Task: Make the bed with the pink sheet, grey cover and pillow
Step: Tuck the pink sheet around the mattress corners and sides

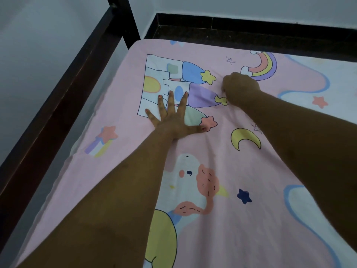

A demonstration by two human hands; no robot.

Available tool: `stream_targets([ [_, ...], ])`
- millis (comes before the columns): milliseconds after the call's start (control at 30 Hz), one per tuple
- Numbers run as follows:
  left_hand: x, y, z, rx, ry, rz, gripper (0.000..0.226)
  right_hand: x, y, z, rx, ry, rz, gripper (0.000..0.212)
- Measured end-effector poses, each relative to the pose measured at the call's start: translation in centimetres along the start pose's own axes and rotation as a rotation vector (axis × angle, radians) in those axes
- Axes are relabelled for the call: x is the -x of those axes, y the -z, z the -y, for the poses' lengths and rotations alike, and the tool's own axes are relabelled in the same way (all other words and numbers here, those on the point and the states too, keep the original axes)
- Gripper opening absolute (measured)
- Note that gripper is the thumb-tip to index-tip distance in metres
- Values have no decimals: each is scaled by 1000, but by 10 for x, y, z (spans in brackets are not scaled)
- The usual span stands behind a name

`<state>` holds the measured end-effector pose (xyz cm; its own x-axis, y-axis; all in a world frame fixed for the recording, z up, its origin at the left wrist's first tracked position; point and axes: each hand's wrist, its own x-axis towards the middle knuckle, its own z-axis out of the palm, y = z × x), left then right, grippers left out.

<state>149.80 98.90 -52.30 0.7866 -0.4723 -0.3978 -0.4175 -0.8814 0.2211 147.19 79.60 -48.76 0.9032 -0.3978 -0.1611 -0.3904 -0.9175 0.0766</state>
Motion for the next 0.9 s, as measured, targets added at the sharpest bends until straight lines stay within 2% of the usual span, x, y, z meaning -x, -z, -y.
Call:
stream_targets([
  [100,-7,2,2,18,-23,9,125,-4,12,-14,73,64,-138,27],
  [167,-9,4,2,15,-24,12,128,-14,23,-29,59,22,-216,28],
  [233,-12,5,1,6,-15,11,132,-28,30,-50,-16,-64,-233,26],
  [300,-15,5,-1,4,-13,14,134,-40,28,-68,-80,-77,-166,24],
  [367,-19,6,-1,-3,-5,24,135,-44,21,-74,-179,-98,-113,35],
  [433,-21,7,-1,-20,3,37,136,-46,11,-73,-256,-158,-66,60],
  [467,-22,7,-2,-28,5,41,136,-46,7,-71,-240,-177,-47,70],
  [533,-23,8,-3,-41,9,40,135,-50,4,-68,-196,-199,-21,75],
  [633,-27,8,-4,-31,11,28,136,-58,10,-66,-178,-189,16,64],
  [800,-32,9,-4,-18,21,18,138,-63,16,-57,46,-101,67,32],
  [900,-35,9,-5,-19,30,22,139,-63,12,-57,95,-64,44,30],
])
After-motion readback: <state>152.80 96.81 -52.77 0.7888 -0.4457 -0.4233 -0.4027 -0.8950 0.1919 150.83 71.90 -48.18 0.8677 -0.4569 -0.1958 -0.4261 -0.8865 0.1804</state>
